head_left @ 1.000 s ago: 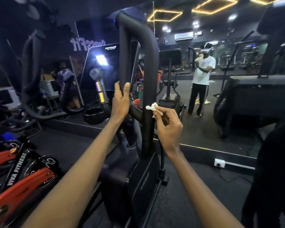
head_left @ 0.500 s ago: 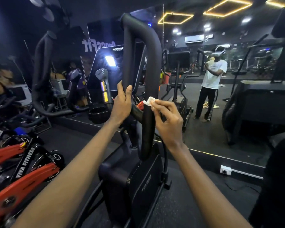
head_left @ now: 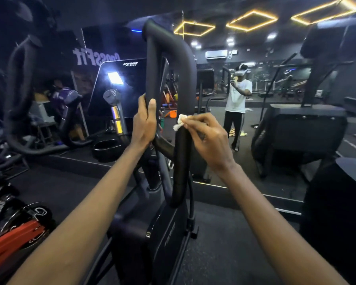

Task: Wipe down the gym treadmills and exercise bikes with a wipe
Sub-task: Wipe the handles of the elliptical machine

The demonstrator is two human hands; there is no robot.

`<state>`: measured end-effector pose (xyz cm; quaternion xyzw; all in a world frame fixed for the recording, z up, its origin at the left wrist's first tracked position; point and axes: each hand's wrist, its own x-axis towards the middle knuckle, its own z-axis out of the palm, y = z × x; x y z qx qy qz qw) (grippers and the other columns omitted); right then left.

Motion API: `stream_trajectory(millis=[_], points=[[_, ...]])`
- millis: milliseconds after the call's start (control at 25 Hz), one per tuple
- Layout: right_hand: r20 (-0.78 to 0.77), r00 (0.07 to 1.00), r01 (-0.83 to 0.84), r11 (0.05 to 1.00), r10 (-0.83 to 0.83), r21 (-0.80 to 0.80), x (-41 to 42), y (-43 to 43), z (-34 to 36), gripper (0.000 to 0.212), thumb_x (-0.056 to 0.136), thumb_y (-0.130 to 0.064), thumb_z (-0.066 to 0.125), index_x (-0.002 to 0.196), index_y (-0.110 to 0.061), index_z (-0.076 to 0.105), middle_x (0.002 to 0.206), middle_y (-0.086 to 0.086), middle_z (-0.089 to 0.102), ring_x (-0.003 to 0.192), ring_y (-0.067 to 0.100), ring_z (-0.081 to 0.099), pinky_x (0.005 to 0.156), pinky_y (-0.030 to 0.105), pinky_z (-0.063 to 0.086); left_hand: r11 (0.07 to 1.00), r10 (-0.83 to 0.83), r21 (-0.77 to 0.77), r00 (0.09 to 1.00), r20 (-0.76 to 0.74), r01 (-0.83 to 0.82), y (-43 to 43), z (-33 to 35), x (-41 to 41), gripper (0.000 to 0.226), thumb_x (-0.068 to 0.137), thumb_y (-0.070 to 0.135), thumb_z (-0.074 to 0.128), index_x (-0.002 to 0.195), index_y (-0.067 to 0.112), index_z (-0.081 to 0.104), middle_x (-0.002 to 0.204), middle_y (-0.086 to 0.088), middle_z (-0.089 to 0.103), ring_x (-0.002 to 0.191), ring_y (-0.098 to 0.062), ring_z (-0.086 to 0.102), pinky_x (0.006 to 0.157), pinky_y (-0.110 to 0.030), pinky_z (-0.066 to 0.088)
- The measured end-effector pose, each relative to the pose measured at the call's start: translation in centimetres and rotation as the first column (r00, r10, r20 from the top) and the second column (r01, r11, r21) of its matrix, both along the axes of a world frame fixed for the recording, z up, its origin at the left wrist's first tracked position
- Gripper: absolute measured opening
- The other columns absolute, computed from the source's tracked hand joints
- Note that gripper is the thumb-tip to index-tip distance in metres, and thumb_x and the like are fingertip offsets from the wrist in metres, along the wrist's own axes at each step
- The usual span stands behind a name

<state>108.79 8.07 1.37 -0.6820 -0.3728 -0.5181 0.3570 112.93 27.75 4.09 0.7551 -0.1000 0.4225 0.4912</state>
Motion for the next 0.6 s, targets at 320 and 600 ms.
stream_trajectory(millis=[320, 600], points=[[0.047, 0.983, 0.182, 0.978, -0.179, -0.100, -1.0, 0.7, 1.4, 0.021, 0.093, -0.009, 0.066, 0.113, -0.004, 0.072, 0.106, 0.009, 0.062, 0.098, 0.012, 0.062, 0.095, 0.019, 0.049, 0.994, -0.106, 0.025, 0.994, 0.034, 0.105, 0.3, -0.3, -0.1, 0.052, 0.106, 0.039, 0.032, 0.155, 0.025, 0.021, 0.120, 0.010, 0.062, 0.092, 0.010, 0.056, 0.075, 0.004, 0.035], [0.037, 0.957, 0.286, 0.958, -0.286, 0.001, -0.7, 2.7, 7.4, 0.022, 0.095, -0.008, 0.062, 0.116, -0.004, 0.068, 0.099, 0.005, 0.061, 0.090, 0.009, 0.060, 0.084, 0.014, 0.048, 0.954, -0.287, -0.094, 0.958, -0.012, 0.285, 0.8, 2.9, 0.2, 0.047, 0.105, 0.044, 0.034, 0.148, 0.026, 0.030, 0.076, -0.005, 0.064, 0.047, -0.018, 0.063, 0.046, -0.026, 0.050]])
